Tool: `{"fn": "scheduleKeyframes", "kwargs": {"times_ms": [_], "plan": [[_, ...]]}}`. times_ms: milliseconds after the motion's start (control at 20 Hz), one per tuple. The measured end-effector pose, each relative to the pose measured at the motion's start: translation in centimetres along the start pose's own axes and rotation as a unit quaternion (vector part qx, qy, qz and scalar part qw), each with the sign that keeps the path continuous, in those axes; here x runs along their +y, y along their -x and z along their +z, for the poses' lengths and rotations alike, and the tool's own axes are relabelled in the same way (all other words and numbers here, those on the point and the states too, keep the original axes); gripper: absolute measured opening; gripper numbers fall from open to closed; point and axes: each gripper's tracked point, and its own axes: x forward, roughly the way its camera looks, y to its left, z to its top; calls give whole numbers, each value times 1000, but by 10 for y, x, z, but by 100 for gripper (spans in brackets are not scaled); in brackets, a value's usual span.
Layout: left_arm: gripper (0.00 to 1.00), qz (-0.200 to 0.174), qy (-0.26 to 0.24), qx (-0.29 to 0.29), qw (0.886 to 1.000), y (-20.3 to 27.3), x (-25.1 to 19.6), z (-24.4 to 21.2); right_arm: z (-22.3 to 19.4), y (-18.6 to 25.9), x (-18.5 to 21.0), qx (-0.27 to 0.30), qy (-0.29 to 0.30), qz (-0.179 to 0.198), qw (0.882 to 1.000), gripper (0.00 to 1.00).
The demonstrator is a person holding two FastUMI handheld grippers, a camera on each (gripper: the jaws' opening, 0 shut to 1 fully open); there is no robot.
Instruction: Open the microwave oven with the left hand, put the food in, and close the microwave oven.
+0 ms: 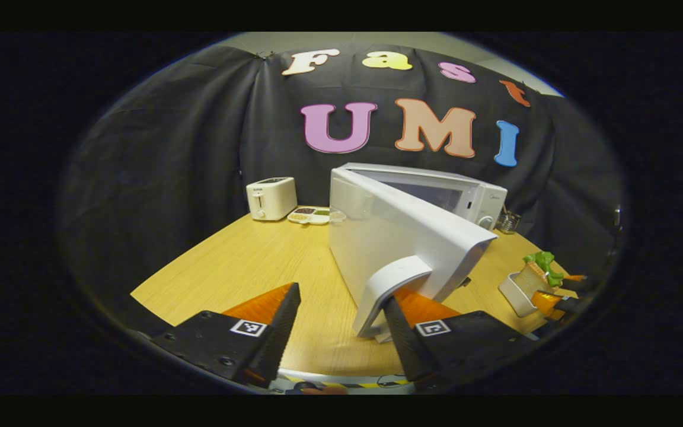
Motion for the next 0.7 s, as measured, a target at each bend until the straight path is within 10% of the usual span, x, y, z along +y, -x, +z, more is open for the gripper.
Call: {"fn": "scheduleKeyframes", "kwargs": {"times_ms": [150,300,700], "plan": [[88,-4,-28,-11,1000,6,-2,6,-9,-7,0,18,-7,0,1000,85],[87,-13,-27,-16,999,17,-7,11,-7,-7,-3,21,-17,-4,1000,51],[99,-14,-48,-123,991,60,-6,93,6,-7,-13,28,-19,-22,999,26]]}}
